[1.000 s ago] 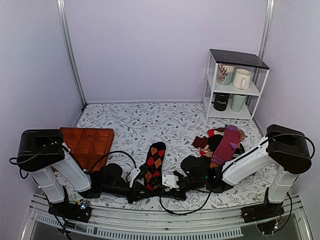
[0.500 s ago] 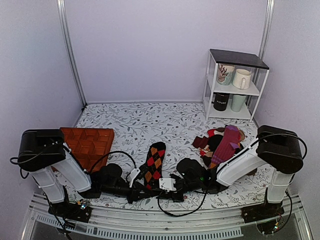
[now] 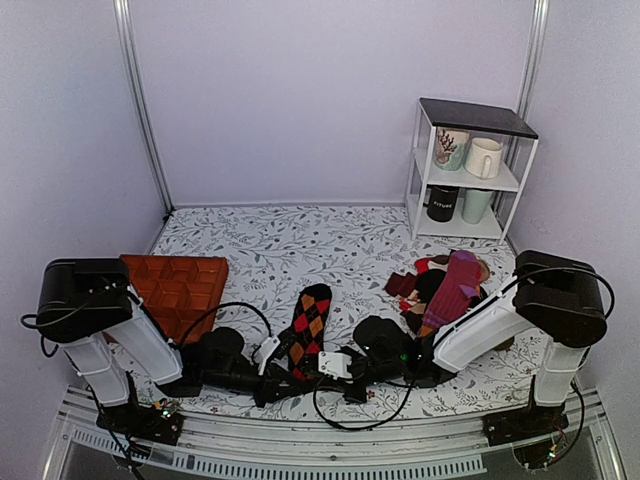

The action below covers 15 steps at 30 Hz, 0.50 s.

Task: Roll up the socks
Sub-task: Roll the sock at the center of the board.

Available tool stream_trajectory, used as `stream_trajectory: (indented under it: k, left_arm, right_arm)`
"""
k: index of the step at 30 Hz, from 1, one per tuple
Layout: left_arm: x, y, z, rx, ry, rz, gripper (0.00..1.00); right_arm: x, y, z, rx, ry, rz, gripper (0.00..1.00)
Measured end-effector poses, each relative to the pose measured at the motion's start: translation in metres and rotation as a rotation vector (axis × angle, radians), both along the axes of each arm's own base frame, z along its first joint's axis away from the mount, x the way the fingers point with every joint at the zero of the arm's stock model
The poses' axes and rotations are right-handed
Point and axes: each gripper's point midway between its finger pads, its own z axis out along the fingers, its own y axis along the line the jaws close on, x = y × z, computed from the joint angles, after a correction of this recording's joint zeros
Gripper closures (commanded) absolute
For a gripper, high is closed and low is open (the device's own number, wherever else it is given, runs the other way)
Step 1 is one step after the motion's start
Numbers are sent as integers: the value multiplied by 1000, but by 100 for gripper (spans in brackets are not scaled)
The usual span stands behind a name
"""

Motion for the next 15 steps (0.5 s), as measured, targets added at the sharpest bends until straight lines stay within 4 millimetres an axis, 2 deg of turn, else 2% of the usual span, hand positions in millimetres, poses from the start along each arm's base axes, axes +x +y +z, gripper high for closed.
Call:
stream_trajectory:
  k: [6, 9, 13, 15]
  left_arm:
    - [3, 4, 3, 13, -25, 17, 100]
    - [8, 12, 12, 46, -83, 49, 91]
    - [13, 23, 37, 70, -218, 78, 84]
    - [19, 27, 56, 55, -301, 99, 83]
  right_arm:
    - [-2, 2, 0, -22, 70, -27, 99]
    - [-4, 7, 0, -49, 136, -33, 99]
    - [-2, 11, 0, -103, 256, -48, 98]
    - [2, 11, -1, -133, 343, -57, 98]
